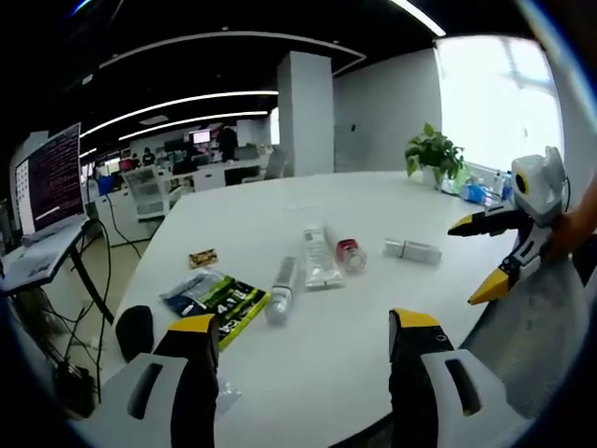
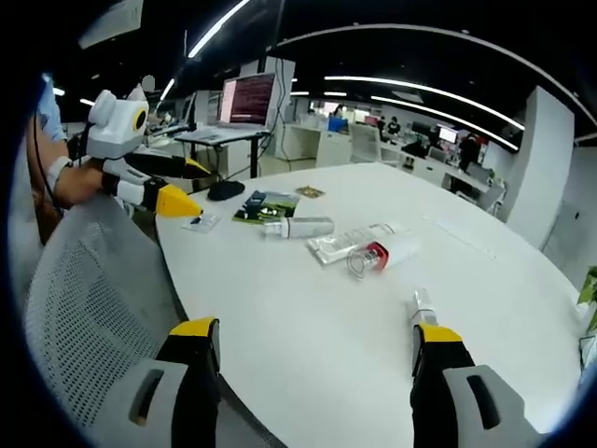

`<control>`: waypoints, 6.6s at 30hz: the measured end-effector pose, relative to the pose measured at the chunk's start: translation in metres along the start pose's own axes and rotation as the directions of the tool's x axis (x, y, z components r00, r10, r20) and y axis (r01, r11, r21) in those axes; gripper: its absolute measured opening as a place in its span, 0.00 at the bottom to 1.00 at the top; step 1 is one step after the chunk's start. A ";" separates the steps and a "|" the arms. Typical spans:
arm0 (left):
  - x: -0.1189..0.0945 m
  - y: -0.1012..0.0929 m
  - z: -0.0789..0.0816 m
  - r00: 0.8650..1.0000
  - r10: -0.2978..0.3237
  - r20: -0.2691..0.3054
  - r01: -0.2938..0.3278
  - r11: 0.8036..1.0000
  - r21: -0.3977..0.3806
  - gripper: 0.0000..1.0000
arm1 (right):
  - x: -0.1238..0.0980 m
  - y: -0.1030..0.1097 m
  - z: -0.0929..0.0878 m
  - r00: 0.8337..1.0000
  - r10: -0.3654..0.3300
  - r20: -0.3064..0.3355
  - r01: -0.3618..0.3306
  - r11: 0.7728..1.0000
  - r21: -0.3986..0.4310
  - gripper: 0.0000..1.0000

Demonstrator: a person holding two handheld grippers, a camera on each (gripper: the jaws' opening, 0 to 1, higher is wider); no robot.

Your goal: Arrange the skincare products in the storage area until every visible bottle or jar stands upright without overlapping.

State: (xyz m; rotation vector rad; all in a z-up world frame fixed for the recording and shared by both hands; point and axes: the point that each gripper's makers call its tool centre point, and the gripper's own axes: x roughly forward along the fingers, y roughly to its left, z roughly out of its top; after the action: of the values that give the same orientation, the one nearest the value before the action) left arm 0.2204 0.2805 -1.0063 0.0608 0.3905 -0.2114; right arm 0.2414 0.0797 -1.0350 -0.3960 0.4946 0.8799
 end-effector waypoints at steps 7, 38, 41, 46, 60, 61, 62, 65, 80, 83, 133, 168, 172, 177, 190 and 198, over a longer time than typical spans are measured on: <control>-0.002 0.003 0.002 1.000 0.011 0.011 -0.011 1.000 0.003 0.71 | -0.001 0.004 0.002 1.000 0.011 0.006 -0.011 1.000 -0.012 0.84; 0.000 -0.001 -0.007 1.000 0.002 -0.030 -0.001 0.998 0.063 0.67 | -0.001 -0.001 -0.003 1.000 -0.015 -0.017 0.015 0.999 -0.036 0.79; -0.001 0.000 -0.004 1.000 0.004 -0.015 -0.003 0.998 0.059 0.67 | -0.002 -0.003 -0.002 1.000 -0.025 -0.011 0.024 0.999 -0.036 0.78; 0.000 0.000 -0.006 1.000 0.002 -0.030 0.000 0.998 0.063 0.66 | 0.002 0.002 -0.007 0.999 -0.002 -0.039 0.000 0.999 -0.044 0.78; -0.001 0.003 -0.006 1.000 0.017 -0.025 -0.015 0.997 0.072 0.63 | 0.003 0.008 -0.008 0.998 0.025 -0.052 -0.028 0.998 -0.062 0.77; -0.001 0.002 -0.006 1.000 0.015 -0.028 -0.013 0.997 0.071 0.63 | 0.003 0.008 -0.008 0.998 0.026 -0.053 -0.029 0.998 -0.059 0.77; 0.000 0.001 -0.007 0.999 0.008 -0.033 -0.005 0.997 0.078 0.63 | 0.003 0.007 -0.007 0.998 0.026 -0.050 -0.029 0.998 -0.055 0.77; 0.000 -0.001 -0.009 0.999 0.002 -0.041 0.002 0.995 0.096 0.62 | 0.002 0.005 -0.008 0.999 0.019 -0.050 -0.021 0.999 -0.048 0.77; 0.000 0.001 -0.011 0.998 0.012 -0.054 -0.006 0.994 0.107 0.62 | 0.003 -0.032 0.096 0.995 0.016 0.102 -0.013 0.999 -0.029 0.80; 0.000 0.003 -0.010 0.998 0.023 -0.051 -0.018 0.995 0.103 0.61 | -0.002 -0.043 0.151 0.975 0.014 0.222 -0.015 1.000 0.005 0.81; 0.000 0.004 -0.015 0.997 0.035 -0.074 -0.026 0.992 0.120 0.57 | 0.170 -0.057 0.147 0.768 0.182 -0.614 -0.635 0.348 -0.690 0.32; -0.001 0.009 -0.032 0.991 0.026 -0.135 -0.009 0.992 0.122 0.47 | 0.223 -0.084 0.050 0.556 -0.010 -0.831 -0.831 -0.032 -0.555 0.38; -0.001 0.010 -0.033 0.989 0.030 -0.142 -0.012 0.992 0.126 0.46 | 0.224 -0.081 0.044 0.549 -0.002 -0.836 -0.835 -0.043 -0.549 0.37; -0.001 0.011 -0.034 0.989 0.034 -0.146 -0.016 0.992 0.128 0.46 | 0.227 -0.082 0.040 0.540 -0.002 -0.841 -0.841 -0.045 -0.540 0.37; -0.001 0.014 -0.037 0.986 0.045 -0.159 -0.023 0.990 0.137 0.45 | 0.231 -0.082 0.041 0.553 0.023 -0.833 -0.831 -0.049 -0.554 0.32; -0.001 0.014 -0.038 0.986 0.047 -0.162 -0.024 0.990 0.142 0.45 | 0.231 -0.080 0.045 0.575 0.060 -0.816 -0.806 -0.134 -0.577 0.22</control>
State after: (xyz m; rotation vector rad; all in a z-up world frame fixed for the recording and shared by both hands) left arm 0.2086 0.2984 -1.0408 0.2244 0.5391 -0.1989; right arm 0.4416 0.2024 -1.1177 -2.0200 0.4977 1.8874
